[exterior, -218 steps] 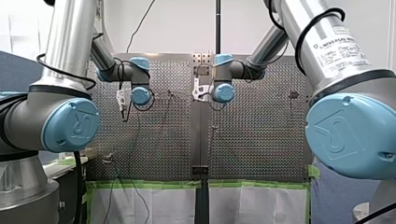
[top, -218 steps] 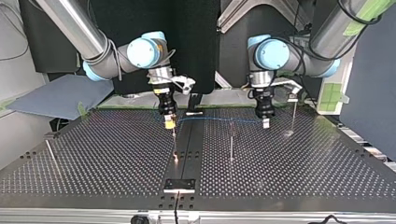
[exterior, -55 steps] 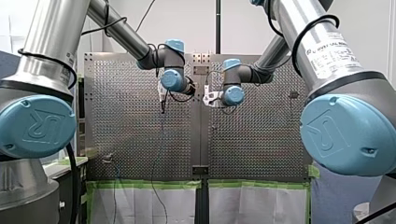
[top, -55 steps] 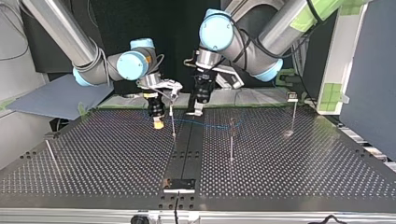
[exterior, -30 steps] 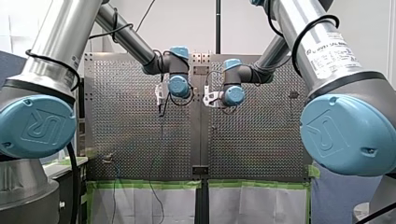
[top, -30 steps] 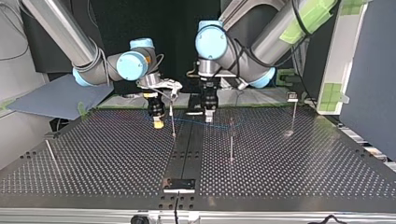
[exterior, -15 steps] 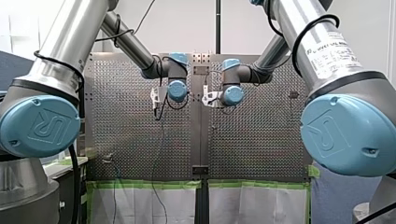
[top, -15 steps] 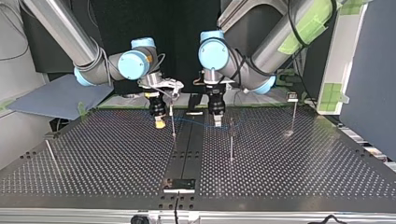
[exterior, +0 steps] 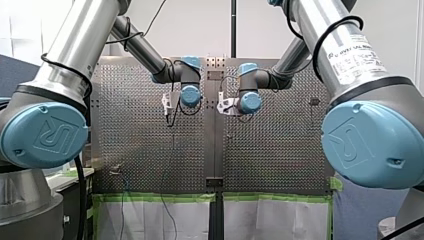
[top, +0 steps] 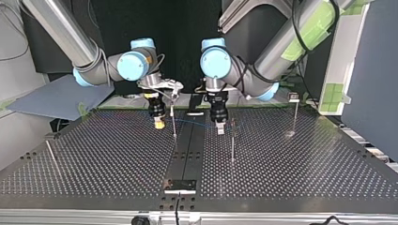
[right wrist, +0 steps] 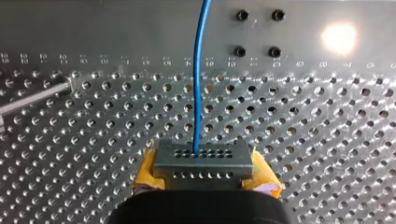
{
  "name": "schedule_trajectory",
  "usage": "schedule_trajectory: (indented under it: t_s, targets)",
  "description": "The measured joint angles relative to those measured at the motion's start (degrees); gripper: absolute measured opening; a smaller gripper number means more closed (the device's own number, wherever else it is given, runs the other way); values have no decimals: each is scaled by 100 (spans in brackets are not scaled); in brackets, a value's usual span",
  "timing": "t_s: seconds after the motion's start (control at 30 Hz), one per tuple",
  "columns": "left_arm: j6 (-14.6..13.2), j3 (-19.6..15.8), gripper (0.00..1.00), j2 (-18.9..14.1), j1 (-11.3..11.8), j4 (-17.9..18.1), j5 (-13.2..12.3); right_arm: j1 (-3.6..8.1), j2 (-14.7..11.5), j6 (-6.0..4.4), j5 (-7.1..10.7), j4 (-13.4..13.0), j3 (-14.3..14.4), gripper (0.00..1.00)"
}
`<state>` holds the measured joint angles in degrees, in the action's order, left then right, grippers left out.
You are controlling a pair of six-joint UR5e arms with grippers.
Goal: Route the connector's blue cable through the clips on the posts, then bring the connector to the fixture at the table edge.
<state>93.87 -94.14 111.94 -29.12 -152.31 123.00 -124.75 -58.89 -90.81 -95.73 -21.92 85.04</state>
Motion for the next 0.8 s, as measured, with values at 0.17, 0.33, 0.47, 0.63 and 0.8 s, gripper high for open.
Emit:
schedule_trajectory:
  t_s: [0.17, 0.33, 0.47, 0.63, 0.8]
  targets:
    - [-8, 8, 99, 5, 27, -15, -55, 27, 2, 0, -8, 9, 0, 0]
    - [-14, 50, 99, 55, 70, 3, -211, 31, 1, 6, -5, 14, 0, 0]
    - [-17, 119, 99, 140, 90, -13, -266, 30, -2, 15, 0, 19, 0, 0]
    - [-21, 161, 99, 213, 134, -21, -235, 31, -1, 15, 10, 26, 0, 0]
    - [-34, 168, 99, 218, 175, 11, -202, 30, -1, 17, 16, 28, 0, 0]
